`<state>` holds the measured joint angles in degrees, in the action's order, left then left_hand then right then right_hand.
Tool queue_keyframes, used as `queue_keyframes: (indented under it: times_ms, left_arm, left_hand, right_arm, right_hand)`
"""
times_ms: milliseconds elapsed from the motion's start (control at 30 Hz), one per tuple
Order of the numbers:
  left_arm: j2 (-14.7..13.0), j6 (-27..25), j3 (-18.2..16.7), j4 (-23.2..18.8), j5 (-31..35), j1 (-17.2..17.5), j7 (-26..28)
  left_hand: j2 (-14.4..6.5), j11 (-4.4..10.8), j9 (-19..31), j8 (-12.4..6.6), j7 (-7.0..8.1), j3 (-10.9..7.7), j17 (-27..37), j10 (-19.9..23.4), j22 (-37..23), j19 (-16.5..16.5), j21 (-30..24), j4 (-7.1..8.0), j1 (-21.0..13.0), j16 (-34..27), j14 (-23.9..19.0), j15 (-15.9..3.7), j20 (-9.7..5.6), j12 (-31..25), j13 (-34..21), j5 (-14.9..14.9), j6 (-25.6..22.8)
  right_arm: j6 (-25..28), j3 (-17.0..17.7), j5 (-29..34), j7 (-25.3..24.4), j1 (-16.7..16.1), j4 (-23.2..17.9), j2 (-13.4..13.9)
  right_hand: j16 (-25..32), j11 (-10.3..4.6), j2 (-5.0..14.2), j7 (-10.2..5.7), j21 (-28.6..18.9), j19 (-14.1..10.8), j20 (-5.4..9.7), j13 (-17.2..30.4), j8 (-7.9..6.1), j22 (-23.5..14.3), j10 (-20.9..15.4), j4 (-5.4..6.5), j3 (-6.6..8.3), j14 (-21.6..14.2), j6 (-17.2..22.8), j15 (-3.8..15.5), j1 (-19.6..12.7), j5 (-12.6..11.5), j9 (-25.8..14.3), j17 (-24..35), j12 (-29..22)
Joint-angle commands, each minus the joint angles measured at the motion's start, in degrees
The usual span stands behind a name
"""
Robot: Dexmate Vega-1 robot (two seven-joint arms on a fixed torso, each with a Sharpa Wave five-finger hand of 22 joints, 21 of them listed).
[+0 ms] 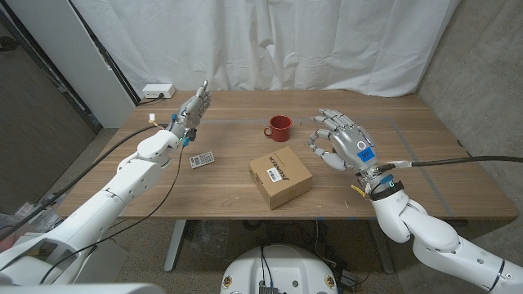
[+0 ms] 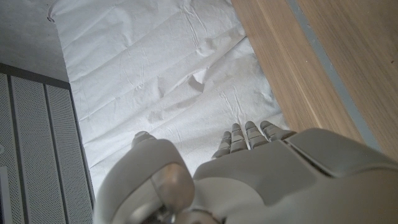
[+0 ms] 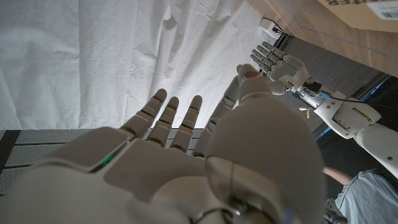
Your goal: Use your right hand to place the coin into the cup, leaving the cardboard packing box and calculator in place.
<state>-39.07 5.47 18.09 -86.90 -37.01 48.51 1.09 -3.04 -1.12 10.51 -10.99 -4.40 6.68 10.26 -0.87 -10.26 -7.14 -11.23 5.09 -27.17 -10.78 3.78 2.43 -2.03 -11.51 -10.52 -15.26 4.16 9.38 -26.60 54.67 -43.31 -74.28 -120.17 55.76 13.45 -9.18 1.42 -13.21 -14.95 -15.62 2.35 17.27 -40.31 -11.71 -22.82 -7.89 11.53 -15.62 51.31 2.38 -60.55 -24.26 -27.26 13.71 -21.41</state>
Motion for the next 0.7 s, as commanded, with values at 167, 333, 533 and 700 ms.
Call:
queue_keyframes:
  times_ms: [167,333,533,700]
  left_arm:
    - [0.43,0.53,-0.49,0.31,0.09,-0.14,0.93]
    - [0.6,0.48,-0.49,1.0,-0.35,-0.23,0.47]
    - [0.74,0.55,-0.55,1.21,-0.75,0.19,0.39]
    - [0.49,0.57,-0.67,1.19,-0.88,0.58,0.25]
  left_hand:
    - [-0.48,-0.17,0.25,-0.25,0.17,0.41,0.26,-0.11,-0.22,-0.41,-0.29,0.04,-0.24,-0.03,0.26,-0.44,-0.08,-0.12,-0.28,0.1,0.26]
    - [-0.51,-0.16,0.24,-0.28,0.19,0.45,0.25,0.01,-0.22,-0.4,-0.31,0.02,-0.28,-0.04,0.23,-0.6,-0.18,-0.17,-0.28,0.11,0.18]
    - [-0.54,-0.22,0.24,-0.29,0.14,0.49,0.25,-0.03,-0.22,-0.4,-0.32,0.01,-0.33,-0.02,0.26,-0.58,-0.22,-0.15,-0.28,0.11,0.15]
    - [-0.58,-0.11,0.24,-0.29,0.11,0.54,0.24,-0.02,-0.22,-0.47,-0.3,-0.01,-0.38,-0.02,0.24,-0.59,-0.25,-0.15,-0.28,0.12,0.13]
  right_arm:
    - [-4.42,1.82,-2.36,4.91,4.64,1.51,-0.4]
    - [-4.0,2.37,-2.55,9.12,5.36,0.04,0.13]
    - [-3.55,2.92,-1.93,11.44,6.11,-1.07,-0.02]
    - [-3.54,2.78,-1.28,12.29,7.32,-0.83,-0.8]
  right_hand:
    - [0.57,0.1,-0.19,-0.04,-0.49,-0.44,2.77,0.11,-0.31,-0.2,-0.51,0.03,0.01,-0.8,0.52,2.78,-0.45,0.42,-0.3,0.19,-0.21]
    - [0.55,0.09,-0.16,0.0,-0.5,-0.46,2.83,0.11,-0.27,-0.21,-0.5,0.05,0.02,-0.79,0.5,2.83,-0.49,0.5,-0.33,0.22,-0.19]
    - [0.51,0.04,-0.1,-0.01,-0.52,-0.53,2.84,0.09,-0.22,-0.21,-0.44,0.1,0.02,-0.74,0.41,2.8,-0.5,0.63,-0.37,0.26,-0.15]
    - [0.52,0.16,-0.06,-0.02,-0.52,-0.55,2.83,0.07,-0.21,-0.2,-0.54,0.13,0.01,-0.79,0.36,2.73,-0.5,0.7,-0.41,0.28,-0.17]
